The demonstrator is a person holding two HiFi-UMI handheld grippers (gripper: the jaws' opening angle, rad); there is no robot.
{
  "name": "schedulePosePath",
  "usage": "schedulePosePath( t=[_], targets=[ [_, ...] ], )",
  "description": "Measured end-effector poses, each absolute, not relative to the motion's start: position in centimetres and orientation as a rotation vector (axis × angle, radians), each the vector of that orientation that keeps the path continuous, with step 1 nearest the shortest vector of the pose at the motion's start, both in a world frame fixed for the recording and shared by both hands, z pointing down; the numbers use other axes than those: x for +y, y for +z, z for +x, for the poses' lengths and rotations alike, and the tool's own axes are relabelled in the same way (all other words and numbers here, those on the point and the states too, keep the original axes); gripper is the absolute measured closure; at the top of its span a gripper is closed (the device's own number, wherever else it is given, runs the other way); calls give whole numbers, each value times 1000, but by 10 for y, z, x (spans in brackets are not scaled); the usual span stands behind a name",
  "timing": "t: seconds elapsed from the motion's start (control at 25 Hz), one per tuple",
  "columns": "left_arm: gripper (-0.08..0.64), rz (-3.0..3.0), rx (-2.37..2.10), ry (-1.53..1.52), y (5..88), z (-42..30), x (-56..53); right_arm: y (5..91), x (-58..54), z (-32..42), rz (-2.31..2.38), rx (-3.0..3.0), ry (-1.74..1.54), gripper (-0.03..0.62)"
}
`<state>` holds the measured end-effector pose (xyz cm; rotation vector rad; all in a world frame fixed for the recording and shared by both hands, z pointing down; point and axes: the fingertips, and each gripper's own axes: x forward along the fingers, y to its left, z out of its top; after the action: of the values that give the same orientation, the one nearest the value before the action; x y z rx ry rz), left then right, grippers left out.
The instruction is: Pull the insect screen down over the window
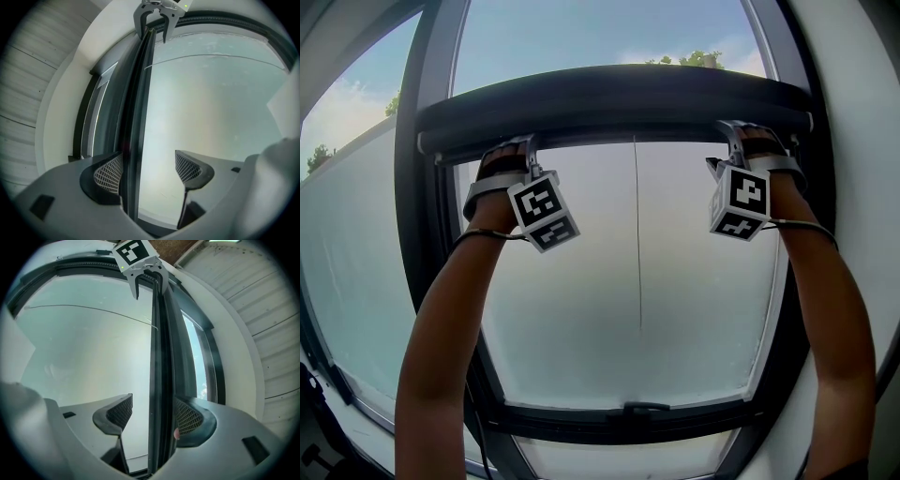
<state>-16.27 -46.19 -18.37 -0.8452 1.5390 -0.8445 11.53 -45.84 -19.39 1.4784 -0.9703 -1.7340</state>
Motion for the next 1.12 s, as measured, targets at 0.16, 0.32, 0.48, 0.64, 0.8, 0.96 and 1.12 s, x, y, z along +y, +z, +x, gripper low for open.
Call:
schedulePosePath(
  t=[0.16, 0.32, 0.48, 0.64, 0.8, 0.96, 1.12],
  targets=[
    [230, -836, 1543, -915, -186, -167, -473, -195, -465, 117, 1464, -978, -1699, 337],
    [229, -830, 1562, -911, -187, -168, -476, -191, -462, 113, 1429, -984, -1697, 337],
    [230, -826, 1568, -915, -189, -169, -476, -186, -467, 112, 1411, -988, -1665, 337],
    [229, -816, 1569, -927, -189, -169, -477, -187, -477, 111, 1404, -996, -1639, 337],
    [229, -805, 1557, -915, -189, -169, -478, -190, -486, 111, 1418, -1008, -1619, 337],
    [229, -760, 1538, -916, -190, -169, -479, -192, -487, 110, 1450, -1033, -1635, 336],
    [229, -739, 1532, -908, -188, -168, -481, -190, -488, 110, 1456, -1036, -1634, 334]
  ],
)
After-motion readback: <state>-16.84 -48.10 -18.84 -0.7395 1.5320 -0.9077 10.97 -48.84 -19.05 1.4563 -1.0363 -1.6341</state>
